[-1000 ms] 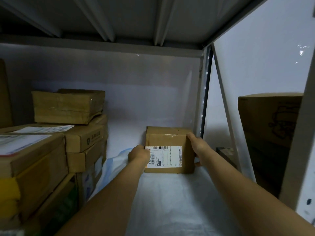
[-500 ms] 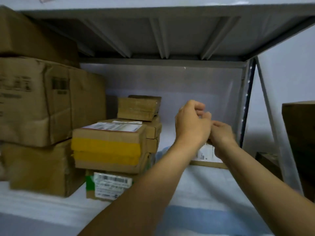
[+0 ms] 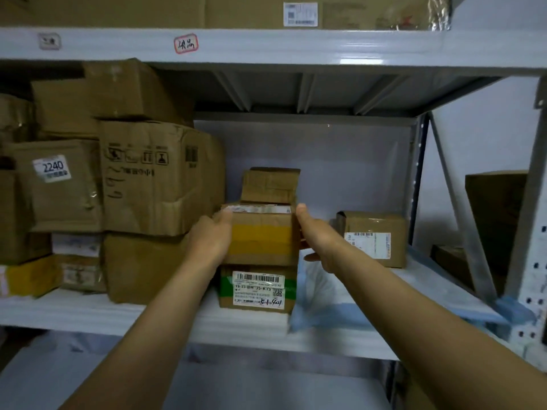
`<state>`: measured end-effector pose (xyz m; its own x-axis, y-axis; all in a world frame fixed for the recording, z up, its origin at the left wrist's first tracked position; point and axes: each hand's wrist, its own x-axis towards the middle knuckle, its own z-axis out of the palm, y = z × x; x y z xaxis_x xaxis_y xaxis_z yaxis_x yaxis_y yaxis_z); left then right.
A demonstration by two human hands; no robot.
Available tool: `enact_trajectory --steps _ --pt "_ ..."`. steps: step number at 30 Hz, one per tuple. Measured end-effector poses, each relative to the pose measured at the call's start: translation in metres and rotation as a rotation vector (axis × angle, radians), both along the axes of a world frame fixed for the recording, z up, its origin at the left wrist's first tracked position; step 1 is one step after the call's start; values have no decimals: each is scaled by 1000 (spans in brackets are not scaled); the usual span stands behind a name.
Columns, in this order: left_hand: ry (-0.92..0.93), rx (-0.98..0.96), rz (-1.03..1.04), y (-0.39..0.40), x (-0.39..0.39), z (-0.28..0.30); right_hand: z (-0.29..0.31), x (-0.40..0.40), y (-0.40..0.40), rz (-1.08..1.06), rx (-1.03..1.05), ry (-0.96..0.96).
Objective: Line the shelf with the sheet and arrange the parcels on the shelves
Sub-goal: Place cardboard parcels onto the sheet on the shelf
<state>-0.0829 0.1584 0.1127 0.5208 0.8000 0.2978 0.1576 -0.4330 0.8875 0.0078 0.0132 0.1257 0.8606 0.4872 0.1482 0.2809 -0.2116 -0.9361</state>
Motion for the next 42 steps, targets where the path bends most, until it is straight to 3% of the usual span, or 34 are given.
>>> enact_trajectory --steps 2,6,11,16,20,30,37,42 --pt "-52 -77 -87 -4 -6 -4 0 -5 5 -38 45 5" --pt "-340 -169 -149 -18 -19 -10 -2 -5 -4 -87 239 -45" --pt "-515 -55 -257 -53 -14 -1 11 9 -33 -217 373 -100" --pt "-515 193 -457 -93 24 0 16 39 -87 -249 564 41" --pt "-443 284 -539 -125 66 -14 6 78 -134 -289 582 161" --pt "-188 -10 -638 -168 167 -43 -33 161 -208 -380 308 121" --pt "20 34 -608 -163 230 -75 -66 196 -209 -359 -130 -18" --pt "155 192 -598 -153 254 -77 -64 218 -199 -369 -220 0"
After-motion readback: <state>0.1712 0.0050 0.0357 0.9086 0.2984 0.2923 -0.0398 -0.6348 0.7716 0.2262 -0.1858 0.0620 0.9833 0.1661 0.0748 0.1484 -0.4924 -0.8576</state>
